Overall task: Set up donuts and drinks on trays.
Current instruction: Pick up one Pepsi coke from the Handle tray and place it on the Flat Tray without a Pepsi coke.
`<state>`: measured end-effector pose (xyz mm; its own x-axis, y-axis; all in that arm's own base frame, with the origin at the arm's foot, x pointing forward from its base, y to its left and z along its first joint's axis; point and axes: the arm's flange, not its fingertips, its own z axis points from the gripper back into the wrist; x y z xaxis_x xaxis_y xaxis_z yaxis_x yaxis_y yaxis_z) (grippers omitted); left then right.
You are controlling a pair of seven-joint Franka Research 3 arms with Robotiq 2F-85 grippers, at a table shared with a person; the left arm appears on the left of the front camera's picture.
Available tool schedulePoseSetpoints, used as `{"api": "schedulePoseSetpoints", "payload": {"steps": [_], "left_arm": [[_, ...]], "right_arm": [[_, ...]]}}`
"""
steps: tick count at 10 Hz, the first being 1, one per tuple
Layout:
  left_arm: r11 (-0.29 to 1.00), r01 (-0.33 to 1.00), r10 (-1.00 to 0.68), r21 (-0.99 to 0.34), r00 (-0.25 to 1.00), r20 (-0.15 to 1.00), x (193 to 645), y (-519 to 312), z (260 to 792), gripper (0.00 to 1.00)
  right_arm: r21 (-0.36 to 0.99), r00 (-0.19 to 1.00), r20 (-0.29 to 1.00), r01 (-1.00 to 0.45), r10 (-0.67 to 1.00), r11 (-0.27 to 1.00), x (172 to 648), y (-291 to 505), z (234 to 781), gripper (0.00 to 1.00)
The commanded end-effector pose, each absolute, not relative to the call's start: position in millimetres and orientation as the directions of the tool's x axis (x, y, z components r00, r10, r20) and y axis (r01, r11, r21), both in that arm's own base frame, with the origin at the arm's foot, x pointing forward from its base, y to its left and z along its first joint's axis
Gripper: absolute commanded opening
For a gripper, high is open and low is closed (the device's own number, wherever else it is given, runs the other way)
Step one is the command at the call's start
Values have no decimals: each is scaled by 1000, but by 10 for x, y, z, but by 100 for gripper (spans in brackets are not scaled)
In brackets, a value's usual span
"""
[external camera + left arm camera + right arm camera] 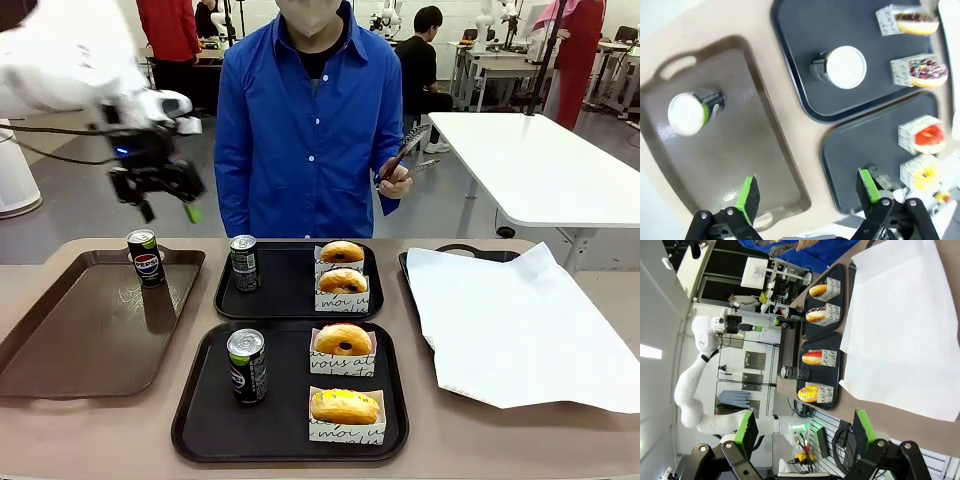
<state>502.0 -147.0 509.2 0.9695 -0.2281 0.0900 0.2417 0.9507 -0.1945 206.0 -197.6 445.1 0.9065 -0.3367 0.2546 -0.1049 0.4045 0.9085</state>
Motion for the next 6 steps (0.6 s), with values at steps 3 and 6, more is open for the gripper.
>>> {"api": "schedulePoseSetpoints", "payload": {"steps": [3,6], "left_arm": [[834,150,-104,-531,988,115,4475,-183,5319,100],[656,115,-79,-746,993,83,4384,391,4869,100]], "right_arm": [[909,904,268,-123,-334,398,2062,-1982,4447,100],[909,904,268,-123,-334,398,2062,-1982,4447,100]]}}
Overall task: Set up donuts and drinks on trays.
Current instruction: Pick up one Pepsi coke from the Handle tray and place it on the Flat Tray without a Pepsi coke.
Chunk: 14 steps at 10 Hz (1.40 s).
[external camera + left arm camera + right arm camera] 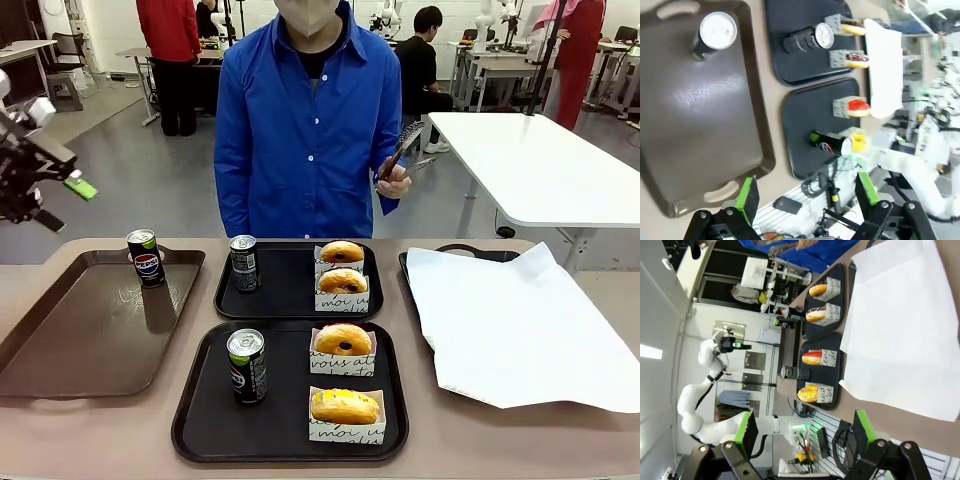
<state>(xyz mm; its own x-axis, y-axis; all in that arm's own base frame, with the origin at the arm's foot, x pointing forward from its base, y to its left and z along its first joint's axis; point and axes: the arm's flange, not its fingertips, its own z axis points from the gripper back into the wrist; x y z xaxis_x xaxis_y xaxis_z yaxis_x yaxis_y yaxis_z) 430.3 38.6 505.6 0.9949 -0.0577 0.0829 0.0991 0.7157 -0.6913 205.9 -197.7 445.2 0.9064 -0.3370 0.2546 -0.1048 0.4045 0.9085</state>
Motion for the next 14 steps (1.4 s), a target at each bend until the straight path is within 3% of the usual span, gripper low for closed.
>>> {"api": "schedulePoseSetpoints", "payload": {"steps": [1,2,3,6,11,14], "left_arm": [[574,151,-99,-805,988,115,4402,525,4687,100],[452,216,-55,-865,975,215,4404,677,4511,100],[392,222,1,-893,970,241,4343,766,4374,100],[295,221,24,-930,971,239,4278,1073,4165,100],[246,190,114,-950,968,223,4113,1388,3992,100],[275,170,85,-946,976,200,4094,1354,3992,100]], "right_arm": [[909,904,268,-123,-334,398,2062,-1982,4447,100],[909,904,268,-123,-334,398,2062,-1982,4447,100],[909,904,268,-123,-334,398,2062,-1982,4447,100],[909,904,268,-123,-334,398,2062,-1982,4447,100],[909,904,268,-123,-334,398,2062,-1982,4447,100],[909,904,268,-123,-334,398,2062,-1982,4447,100]]}}
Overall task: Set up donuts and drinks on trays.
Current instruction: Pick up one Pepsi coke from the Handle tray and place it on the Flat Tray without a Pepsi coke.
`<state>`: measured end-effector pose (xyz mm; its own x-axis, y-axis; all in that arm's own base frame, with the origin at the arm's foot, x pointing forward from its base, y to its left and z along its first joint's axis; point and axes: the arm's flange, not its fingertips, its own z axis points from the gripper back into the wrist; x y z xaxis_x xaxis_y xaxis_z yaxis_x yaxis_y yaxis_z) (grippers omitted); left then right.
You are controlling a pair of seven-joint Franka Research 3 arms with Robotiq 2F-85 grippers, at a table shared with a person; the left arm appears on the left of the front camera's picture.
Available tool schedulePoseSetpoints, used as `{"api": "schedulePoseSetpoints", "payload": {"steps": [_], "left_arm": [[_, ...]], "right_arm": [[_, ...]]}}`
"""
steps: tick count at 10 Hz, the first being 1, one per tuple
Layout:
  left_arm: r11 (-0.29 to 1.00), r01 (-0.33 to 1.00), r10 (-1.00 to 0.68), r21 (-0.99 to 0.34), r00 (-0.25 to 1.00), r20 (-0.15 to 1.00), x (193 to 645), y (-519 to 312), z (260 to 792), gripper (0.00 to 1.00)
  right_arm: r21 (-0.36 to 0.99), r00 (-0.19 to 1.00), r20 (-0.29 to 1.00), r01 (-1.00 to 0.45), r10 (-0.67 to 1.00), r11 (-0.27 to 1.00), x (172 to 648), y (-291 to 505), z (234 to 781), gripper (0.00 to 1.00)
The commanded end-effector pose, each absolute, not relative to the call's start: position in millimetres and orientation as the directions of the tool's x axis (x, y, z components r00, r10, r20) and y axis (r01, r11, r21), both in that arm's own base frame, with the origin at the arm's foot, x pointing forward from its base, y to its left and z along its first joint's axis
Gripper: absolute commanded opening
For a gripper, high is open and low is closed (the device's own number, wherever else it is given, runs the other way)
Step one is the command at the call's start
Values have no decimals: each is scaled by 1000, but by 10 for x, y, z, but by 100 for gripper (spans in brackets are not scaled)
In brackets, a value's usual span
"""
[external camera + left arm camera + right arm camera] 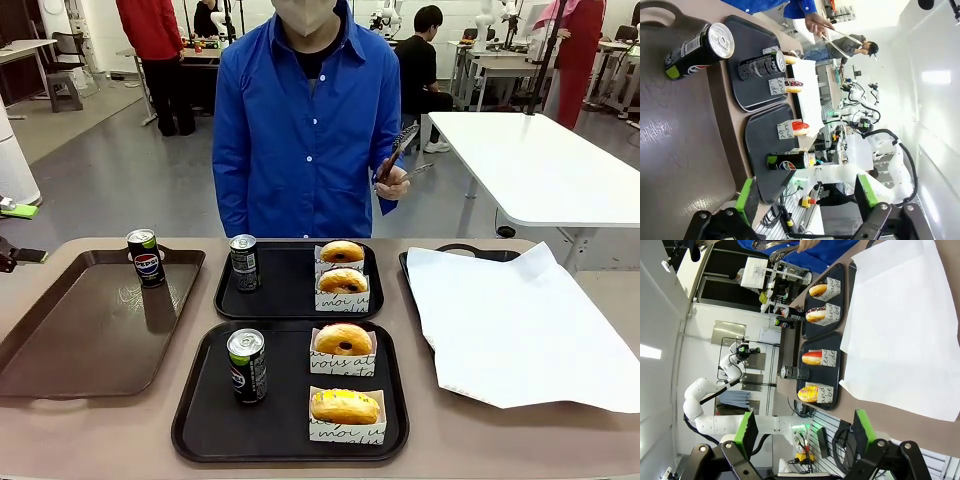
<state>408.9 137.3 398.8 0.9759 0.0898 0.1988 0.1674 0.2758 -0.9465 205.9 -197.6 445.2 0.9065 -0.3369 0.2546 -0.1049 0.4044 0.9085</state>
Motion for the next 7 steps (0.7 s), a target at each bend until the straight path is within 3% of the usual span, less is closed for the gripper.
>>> {"api": "schedulePoseSetpoints", "payload": {"steps": [1,7], "left_arm": [[275,170,85,-946,976,200,4094,1354,3992,100],[275,170,85,-946,976,200,4094,1354,3992,100]], "right_arm": [[909,904,268,-123,-334,398,2062,-1982,4447,100],[909,904,268,-123,-334,398,2062,-1982,4447,100]]}}
